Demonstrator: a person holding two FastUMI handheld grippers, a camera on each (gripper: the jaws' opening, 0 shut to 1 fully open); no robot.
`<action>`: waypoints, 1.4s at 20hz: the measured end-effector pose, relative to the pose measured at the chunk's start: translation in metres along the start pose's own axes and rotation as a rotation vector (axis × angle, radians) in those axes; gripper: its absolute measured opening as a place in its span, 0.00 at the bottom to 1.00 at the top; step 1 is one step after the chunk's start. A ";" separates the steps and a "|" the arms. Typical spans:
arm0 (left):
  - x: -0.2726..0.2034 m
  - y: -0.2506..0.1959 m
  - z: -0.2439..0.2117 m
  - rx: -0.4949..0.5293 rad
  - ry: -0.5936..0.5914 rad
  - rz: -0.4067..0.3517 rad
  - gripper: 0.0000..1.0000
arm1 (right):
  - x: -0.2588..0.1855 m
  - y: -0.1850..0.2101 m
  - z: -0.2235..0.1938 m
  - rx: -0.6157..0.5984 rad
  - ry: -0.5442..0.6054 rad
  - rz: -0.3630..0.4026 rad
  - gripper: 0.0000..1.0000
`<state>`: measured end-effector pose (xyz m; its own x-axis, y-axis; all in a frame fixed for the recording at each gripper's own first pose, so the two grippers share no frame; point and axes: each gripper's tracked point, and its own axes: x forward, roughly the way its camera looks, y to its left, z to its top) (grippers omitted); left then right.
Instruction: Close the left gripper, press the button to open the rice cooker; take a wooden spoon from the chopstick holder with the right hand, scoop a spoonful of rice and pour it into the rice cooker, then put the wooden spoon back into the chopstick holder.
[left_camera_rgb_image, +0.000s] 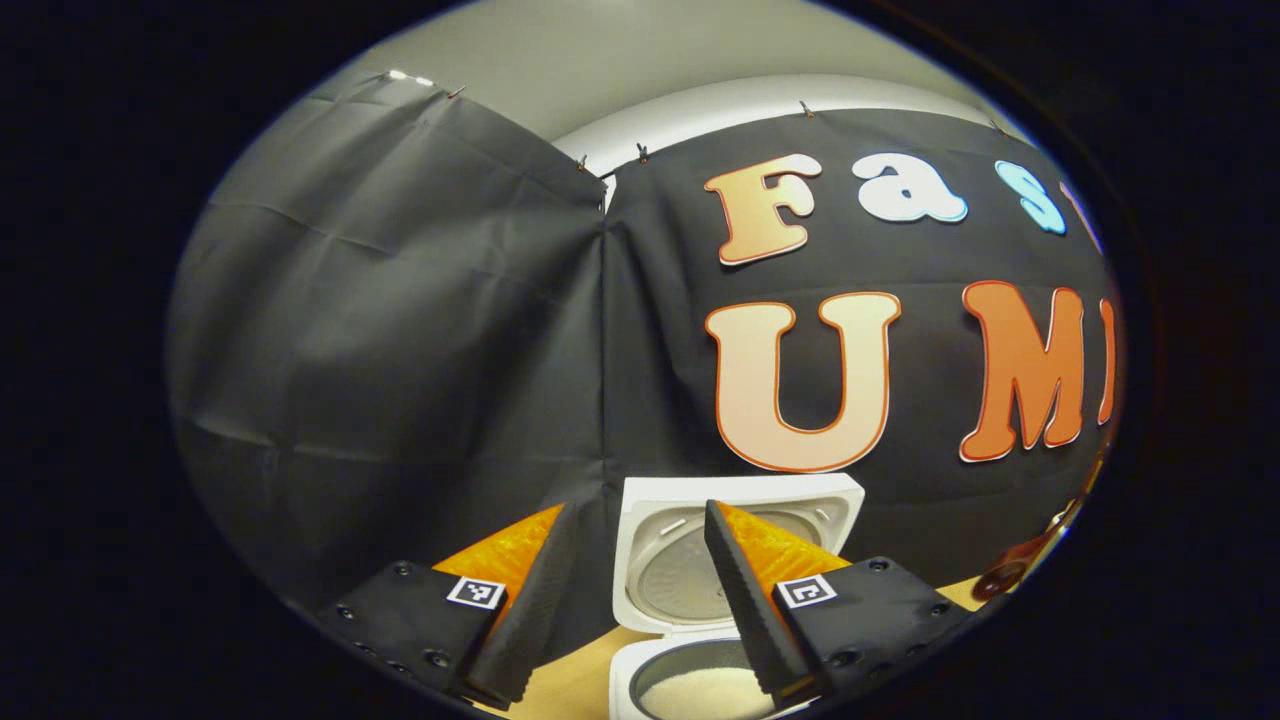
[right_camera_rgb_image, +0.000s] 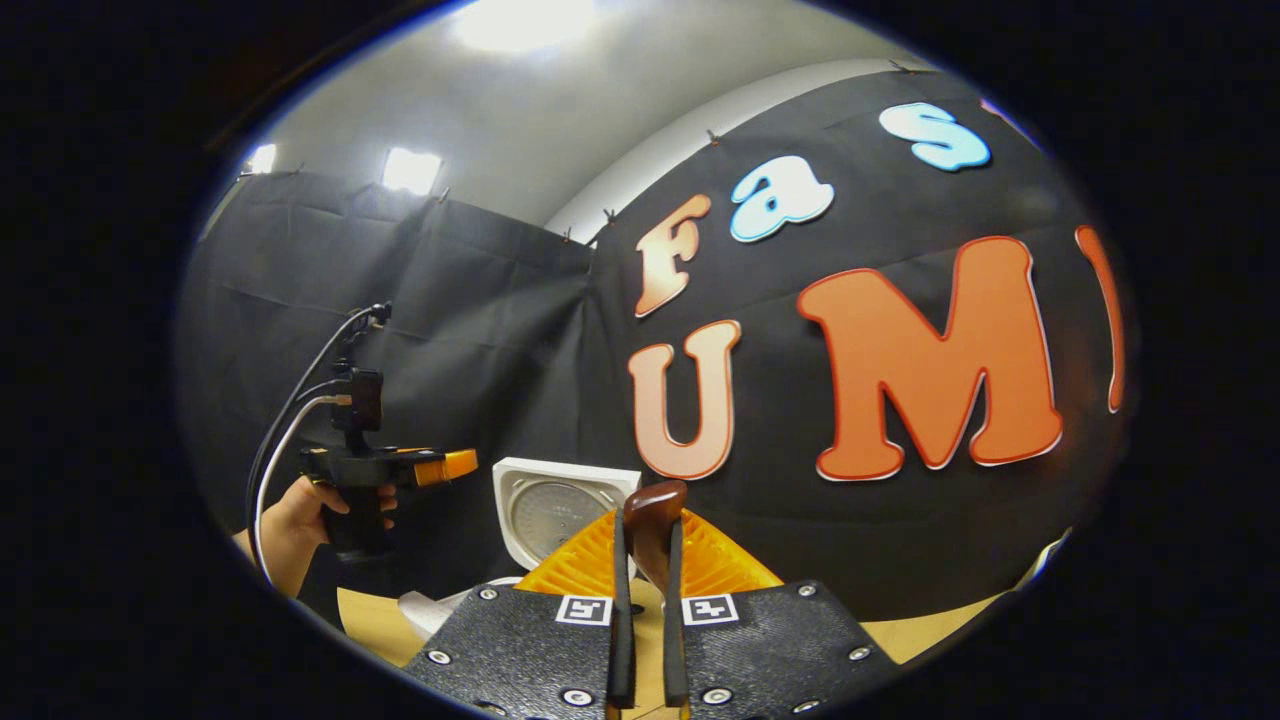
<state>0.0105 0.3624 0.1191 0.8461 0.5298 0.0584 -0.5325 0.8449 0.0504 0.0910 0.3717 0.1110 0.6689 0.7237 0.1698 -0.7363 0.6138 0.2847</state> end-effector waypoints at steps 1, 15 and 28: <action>0.006 -0.002 0.004 0.005 -0.006 0.005 0.83 | -0.012 -0.013 0.001 0.010 0.001 -0.024 0.11; 0.032 -0.051 0.014 0.012 -0.015 -0.051 0.82 | -0.215 -0.191 0.014 0.100 0.029 -0.611 0.11; 0.034 -0.075 0.036 0.047 -0.053 -0.056 0.84 | -0.318 -0.230 -0.087 0.429 0.139 -0.852 0.11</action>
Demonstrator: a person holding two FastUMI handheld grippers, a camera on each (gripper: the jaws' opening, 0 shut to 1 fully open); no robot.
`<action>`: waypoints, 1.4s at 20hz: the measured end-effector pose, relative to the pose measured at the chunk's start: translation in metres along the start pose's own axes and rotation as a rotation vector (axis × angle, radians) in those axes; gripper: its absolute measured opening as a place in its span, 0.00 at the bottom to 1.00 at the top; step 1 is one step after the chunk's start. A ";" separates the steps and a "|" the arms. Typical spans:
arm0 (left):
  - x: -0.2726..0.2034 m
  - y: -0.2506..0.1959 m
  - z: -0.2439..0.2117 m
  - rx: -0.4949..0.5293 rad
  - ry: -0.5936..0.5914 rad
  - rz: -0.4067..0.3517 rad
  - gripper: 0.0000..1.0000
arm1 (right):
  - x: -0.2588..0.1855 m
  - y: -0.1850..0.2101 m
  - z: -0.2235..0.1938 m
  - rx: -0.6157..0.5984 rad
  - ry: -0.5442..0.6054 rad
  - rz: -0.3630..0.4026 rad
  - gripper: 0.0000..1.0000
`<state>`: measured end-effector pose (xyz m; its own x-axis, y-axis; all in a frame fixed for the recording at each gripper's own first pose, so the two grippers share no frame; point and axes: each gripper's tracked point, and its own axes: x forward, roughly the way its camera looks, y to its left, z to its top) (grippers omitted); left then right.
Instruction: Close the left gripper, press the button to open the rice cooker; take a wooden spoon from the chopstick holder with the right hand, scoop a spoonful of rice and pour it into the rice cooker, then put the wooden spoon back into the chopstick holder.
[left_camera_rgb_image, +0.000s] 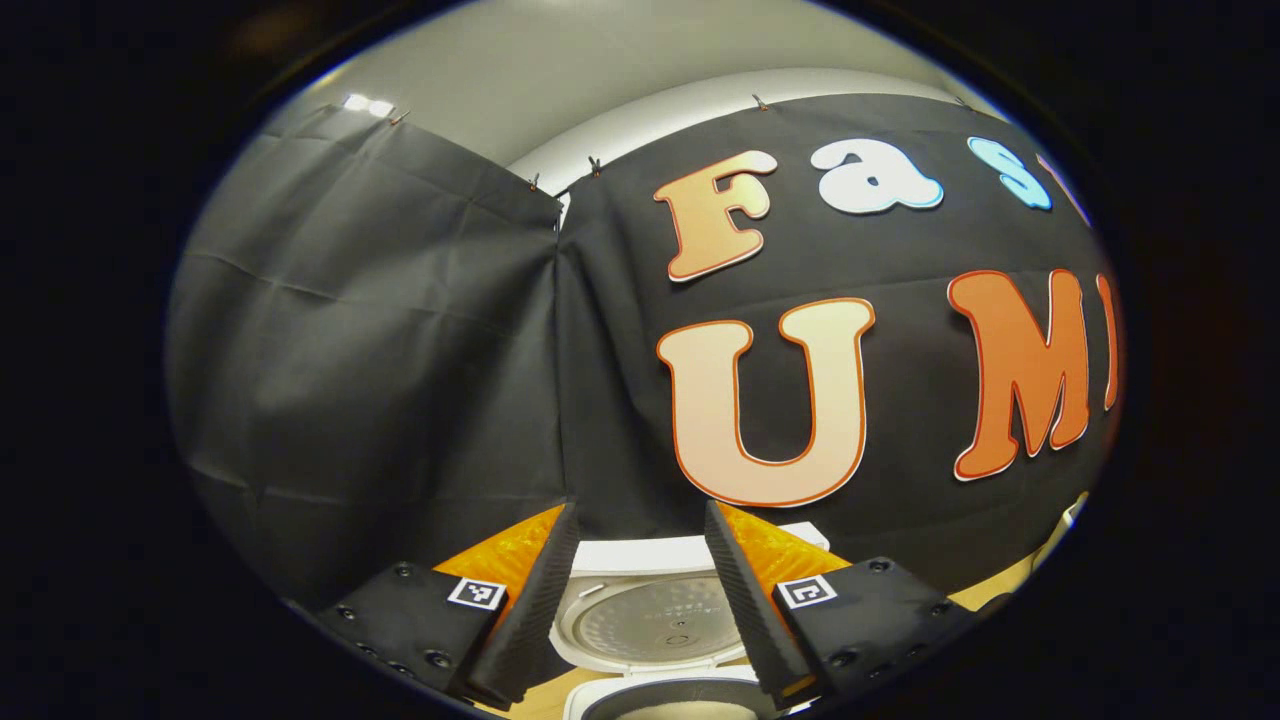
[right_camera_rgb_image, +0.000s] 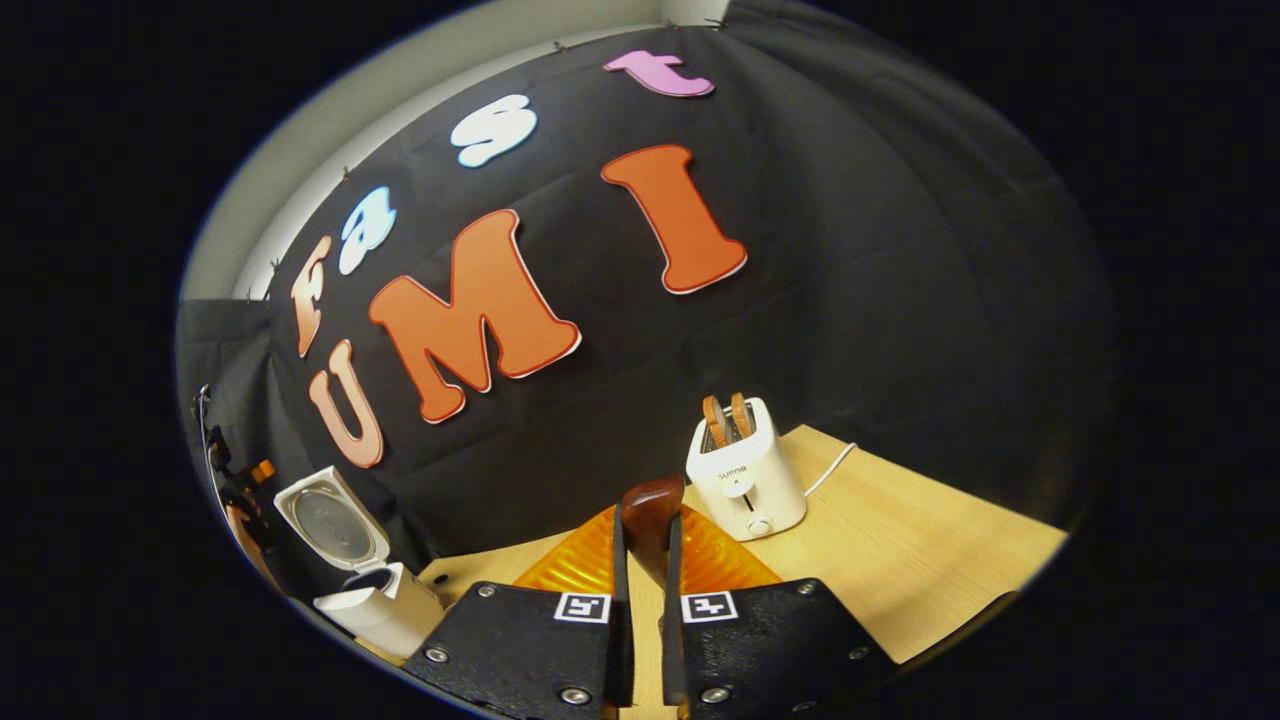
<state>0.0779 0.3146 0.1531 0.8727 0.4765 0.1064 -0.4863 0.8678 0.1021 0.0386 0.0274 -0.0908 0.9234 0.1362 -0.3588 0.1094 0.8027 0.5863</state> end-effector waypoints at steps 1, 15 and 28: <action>-0.001 -0.004 0.004 -0.001 -0.004 -0.011 0.84 | 0.001 -0.004 -0.009 0.027 0.021 -0.004 0.11; 0.015 -0.043 0.002 0.025 0.044 -0.038 0.82 | 0.023 -0.071 -0.047 0.316 0.098 -0.071 0.11; 0.084 -0.053 -0.012 0.101 0.126 -0.004 0.82 | 0.006 -0.072 -0.004 0.098 0.037 -0.099 0.52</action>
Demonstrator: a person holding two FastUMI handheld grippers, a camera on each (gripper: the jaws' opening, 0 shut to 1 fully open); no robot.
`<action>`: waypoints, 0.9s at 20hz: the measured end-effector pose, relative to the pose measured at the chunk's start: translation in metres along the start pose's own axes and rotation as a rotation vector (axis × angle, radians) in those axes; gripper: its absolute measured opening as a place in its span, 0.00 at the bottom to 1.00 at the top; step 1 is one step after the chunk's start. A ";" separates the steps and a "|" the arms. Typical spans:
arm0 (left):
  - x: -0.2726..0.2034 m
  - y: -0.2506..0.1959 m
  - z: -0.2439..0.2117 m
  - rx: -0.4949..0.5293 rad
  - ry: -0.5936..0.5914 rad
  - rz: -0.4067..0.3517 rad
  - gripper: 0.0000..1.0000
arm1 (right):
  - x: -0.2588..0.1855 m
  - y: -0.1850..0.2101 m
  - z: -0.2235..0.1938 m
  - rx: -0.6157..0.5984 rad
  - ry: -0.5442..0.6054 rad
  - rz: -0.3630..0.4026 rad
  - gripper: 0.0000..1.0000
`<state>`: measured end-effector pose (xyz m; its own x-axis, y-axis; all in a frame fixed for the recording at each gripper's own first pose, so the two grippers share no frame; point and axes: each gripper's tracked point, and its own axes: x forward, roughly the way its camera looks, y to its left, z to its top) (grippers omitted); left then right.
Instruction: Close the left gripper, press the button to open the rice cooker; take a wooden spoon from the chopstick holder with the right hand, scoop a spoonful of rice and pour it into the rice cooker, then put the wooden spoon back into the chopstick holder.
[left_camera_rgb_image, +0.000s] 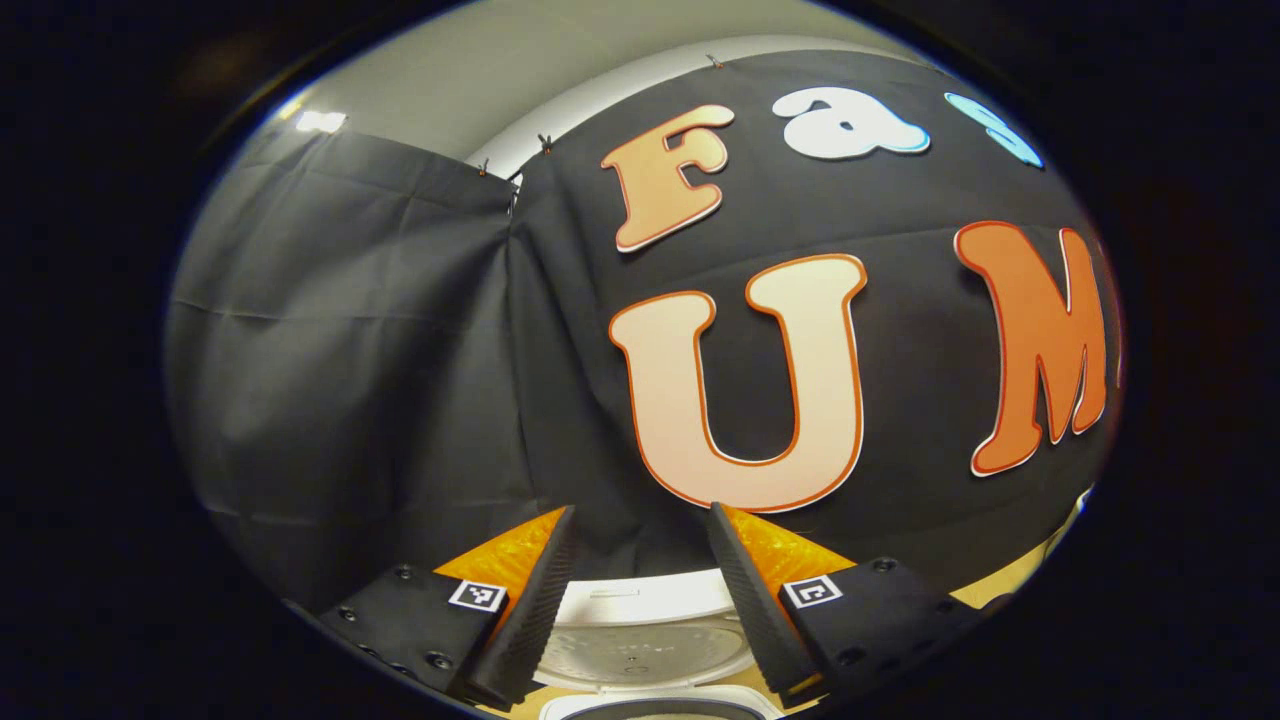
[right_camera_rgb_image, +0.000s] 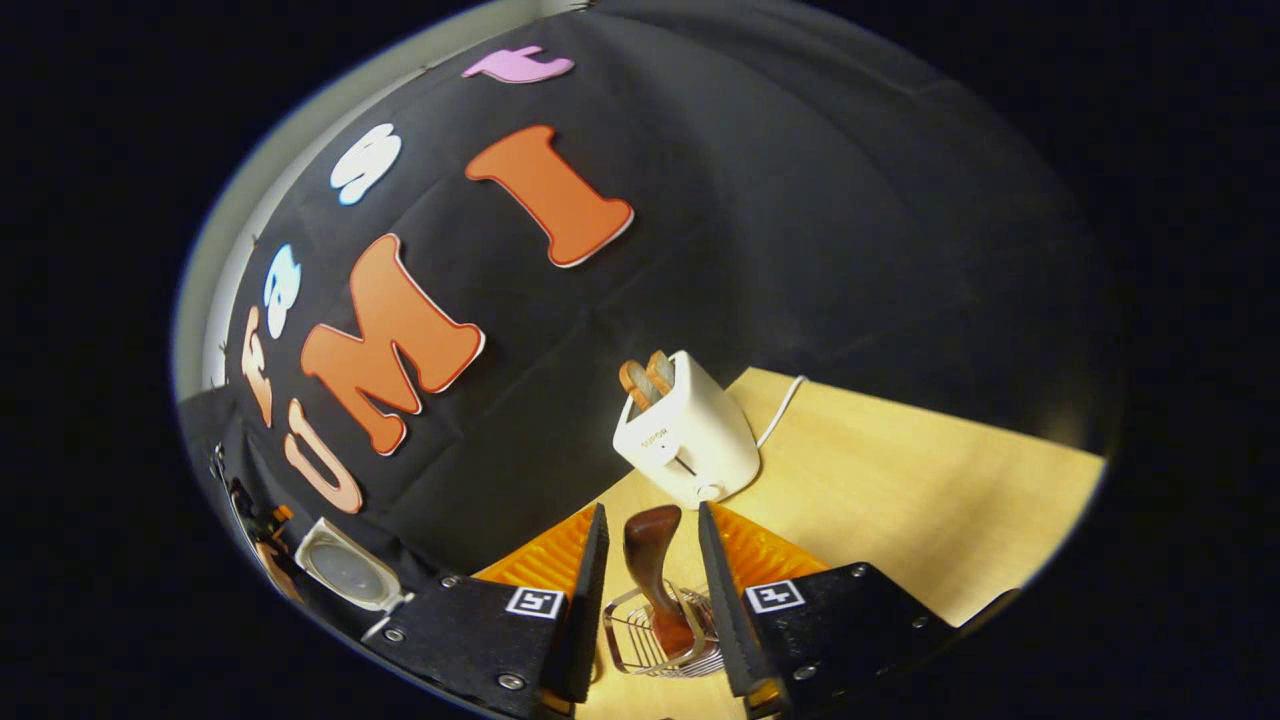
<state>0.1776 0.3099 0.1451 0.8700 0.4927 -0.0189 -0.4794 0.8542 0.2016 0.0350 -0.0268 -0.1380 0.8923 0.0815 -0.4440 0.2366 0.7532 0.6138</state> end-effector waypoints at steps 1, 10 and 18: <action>0.010 0.002 -0.003 0.004 0.019 0.000 0.82 | -0.006 0.003 0.011 -0.043 -0.020 -0.003 0.60; 0.066 0.018 -0.038 -0.074 0.238 0.035 0.86 | -0.050 0.041 0.082 -0.248 -0.181 0.044 0.80; 0.061 0.022 -0.072 -0.089 0.354 -0.008 0.83 | -0.055 0.040 0.076 -0.317 -0.204 0.065 0.82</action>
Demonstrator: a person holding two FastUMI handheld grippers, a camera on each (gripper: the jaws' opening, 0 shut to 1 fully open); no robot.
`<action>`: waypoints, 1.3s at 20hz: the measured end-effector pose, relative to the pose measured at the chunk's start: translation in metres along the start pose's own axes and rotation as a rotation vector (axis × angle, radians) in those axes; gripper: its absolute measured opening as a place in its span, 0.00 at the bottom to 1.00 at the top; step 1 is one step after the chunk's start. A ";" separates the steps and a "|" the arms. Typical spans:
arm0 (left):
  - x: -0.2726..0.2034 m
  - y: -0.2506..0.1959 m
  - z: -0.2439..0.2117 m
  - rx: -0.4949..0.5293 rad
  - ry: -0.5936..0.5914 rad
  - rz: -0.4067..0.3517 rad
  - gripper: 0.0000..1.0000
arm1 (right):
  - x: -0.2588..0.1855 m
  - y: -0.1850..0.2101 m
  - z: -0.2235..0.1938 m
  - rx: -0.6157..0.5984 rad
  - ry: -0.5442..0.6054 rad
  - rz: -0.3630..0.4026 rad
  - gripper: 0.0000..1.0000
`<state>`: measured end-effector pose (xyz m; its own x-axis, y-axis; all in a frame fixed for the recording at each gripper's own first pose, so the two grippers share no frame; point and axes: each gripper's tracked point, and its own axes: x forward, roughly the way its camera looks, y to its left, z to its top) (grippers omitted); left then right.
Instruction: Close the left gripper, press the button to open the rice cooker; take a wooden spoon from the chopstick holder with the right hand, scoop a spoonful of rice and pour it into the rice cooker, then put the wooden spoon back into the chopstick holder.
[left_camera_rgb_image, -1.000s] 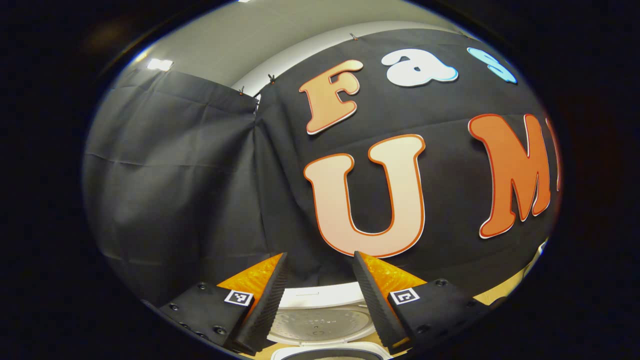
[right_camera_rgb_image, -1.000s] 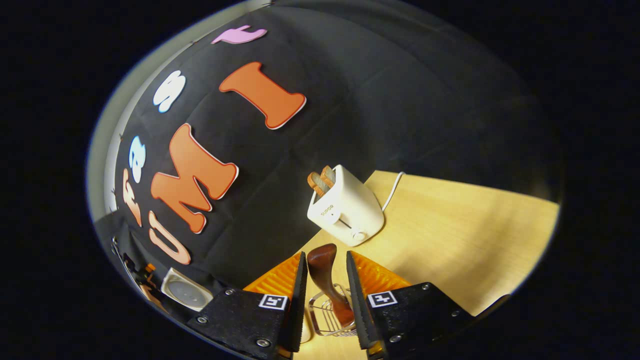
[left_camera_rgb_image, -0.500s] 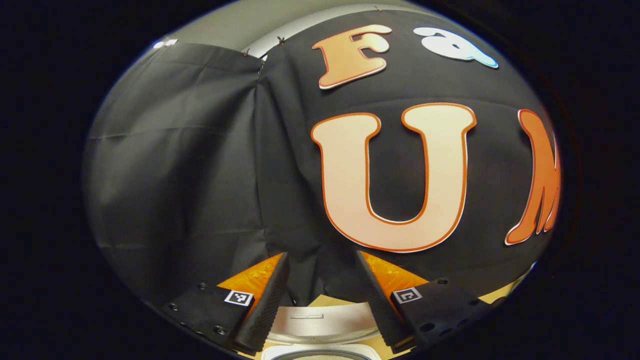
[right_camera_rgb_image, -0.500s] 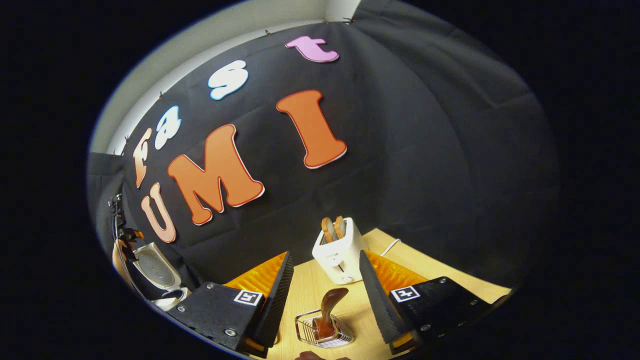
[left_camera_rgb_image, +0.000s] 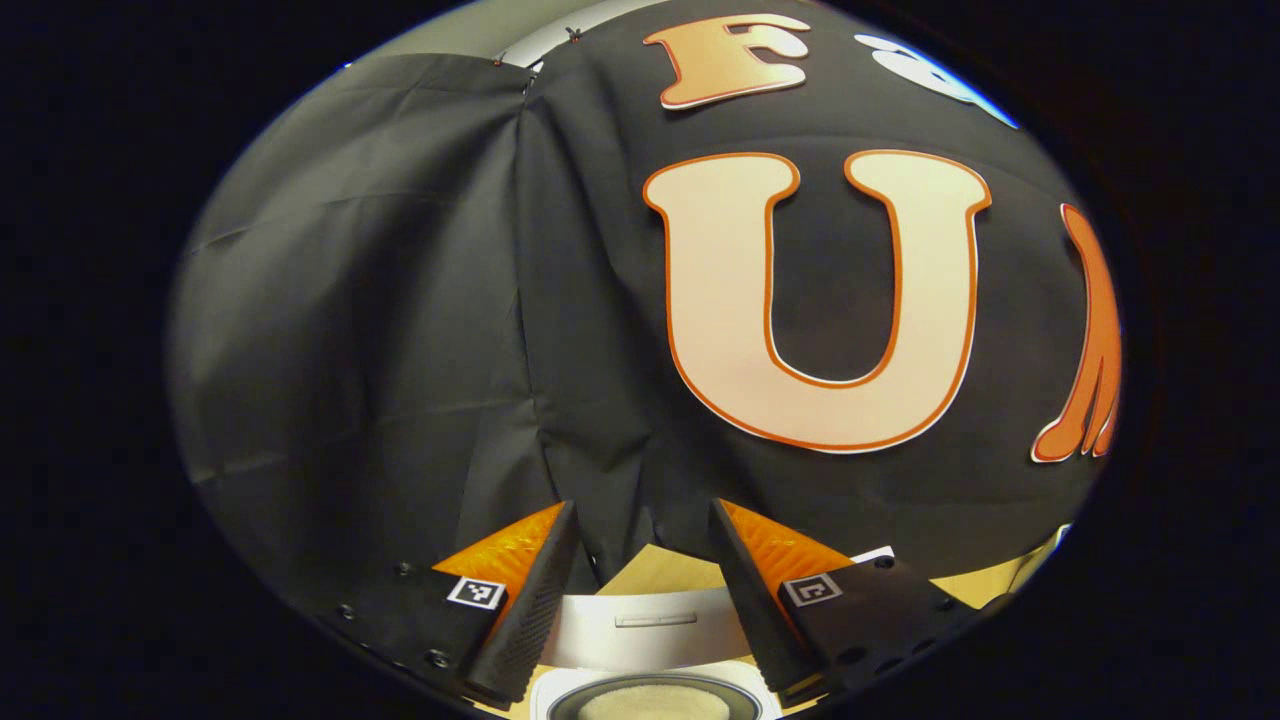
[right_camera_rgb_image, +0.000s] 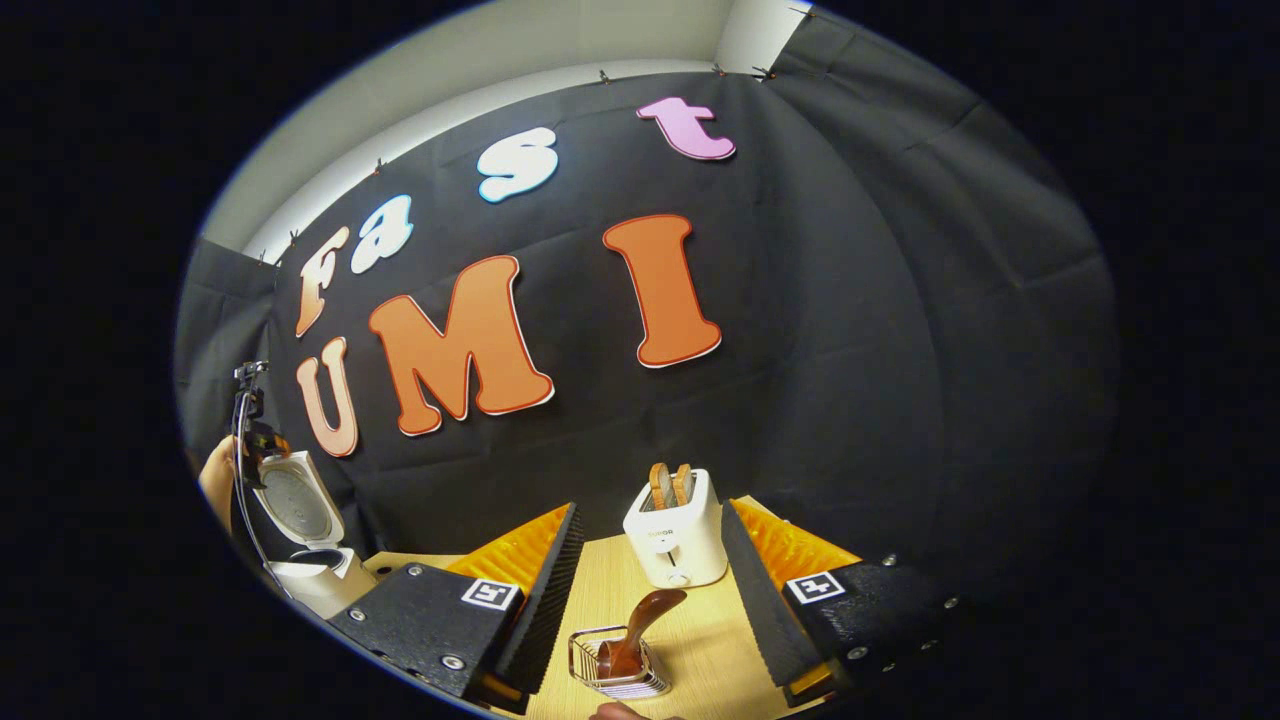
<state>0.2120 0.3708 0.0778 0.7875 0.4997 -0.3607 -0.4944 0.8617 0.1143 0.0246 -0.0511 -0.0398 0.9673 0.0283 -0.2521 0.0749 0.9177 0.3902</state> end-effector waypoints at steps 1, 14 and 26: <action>-0.003 -0.004 -0.002 0.001 0.018 -0.027 0.83 | 0.000 0.002 -0.003 0.016 0.007 0.010 0.82; -0.089 -0.022 -0.067 0.042 0.169 -0.220 0.86 | 0.012 0.036 -0.018 0.002 -0.012 0.116 0.84; -0.148 -0.033 -0.205 0.146 0.425 -0.259 0.84 | 0.003 0.045 -0.014 0.121 -0.049 0.195 0.83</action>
<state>0.0363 0.2505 -0.0621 0.6436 0.2145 -0.7347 -0.2227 0.9709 0.0883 0.0274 -0.0043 -0.0358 0.9766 0.1786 -0.1197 -0.0889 0.8424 0.5314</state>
